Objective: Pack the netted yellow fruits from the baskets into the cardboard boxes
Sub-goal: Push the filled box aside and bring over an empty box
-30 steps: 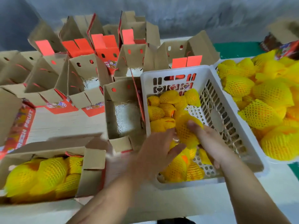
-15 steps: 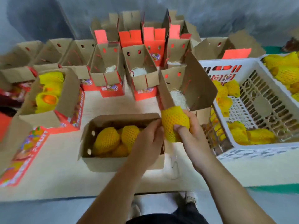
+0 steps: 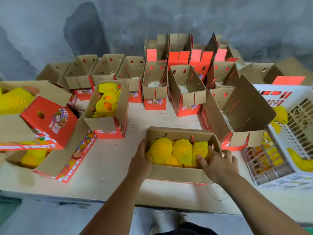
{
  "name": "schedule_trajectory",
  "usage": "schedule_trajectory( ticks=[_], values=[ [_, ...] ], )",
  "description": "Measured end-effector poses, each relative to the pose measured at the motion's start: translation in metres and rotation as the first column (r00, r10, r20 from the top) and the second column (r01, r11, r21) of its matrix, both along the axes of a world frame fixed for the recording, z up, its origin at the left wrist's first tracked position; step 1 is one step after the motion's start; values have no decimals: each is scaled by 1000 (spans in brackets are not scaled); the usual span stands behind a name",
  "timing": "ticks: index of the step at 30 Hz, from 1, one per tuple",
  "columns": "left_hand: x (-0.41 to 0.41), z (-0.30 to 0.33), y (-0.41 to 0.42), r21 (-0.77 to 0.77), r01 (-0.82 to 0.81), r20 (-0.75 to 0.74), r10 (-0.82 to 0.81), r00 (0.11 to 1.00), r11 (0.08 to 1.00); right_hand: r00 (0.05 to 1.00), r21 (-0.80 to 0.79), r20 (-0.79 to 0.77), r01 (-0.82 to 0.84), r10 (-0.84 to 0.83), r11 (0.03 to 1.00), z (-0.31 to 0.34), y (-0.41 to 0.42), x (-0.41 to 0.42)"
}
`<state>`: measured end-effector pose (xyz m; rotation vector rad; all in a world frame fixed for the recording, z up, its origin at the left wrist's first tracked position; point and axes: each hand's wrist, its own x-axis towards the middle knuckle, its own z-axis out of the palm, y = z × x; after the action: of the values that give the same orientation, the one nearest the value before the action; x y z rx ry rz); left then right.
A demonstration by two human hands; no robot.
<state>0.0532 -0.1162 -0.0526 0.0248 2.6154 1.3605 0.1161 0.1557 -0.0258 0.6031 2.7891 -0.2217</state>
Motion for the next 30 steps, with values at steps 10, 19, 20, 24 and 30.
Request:
schedule_trajectory(
  ticks=[10,19,20,24,30],
  values=[
    [13,-7,-44,95,-83,15,82,996,992,976,-273,-219,-75,14,959,-19,-30,3],
    [27,7,-154,-48,-545,92,547,832,837,908,-597,-368,-397,202,697,-11,-130,-9],
    [32,8,-161,-47,-568,89,570,817,821,922,-647,-356,-362,154,671,-17,-140,-5],
    [56,20,-163,38,-593,87,588,804,805,966,-868,-258,-234,4,439,-24,-180,-9],
    [98,20,-153,83,-730,328,673,663,678,982,-904,-187,-162,-25,396,-12,-209,-54]
  ],
)
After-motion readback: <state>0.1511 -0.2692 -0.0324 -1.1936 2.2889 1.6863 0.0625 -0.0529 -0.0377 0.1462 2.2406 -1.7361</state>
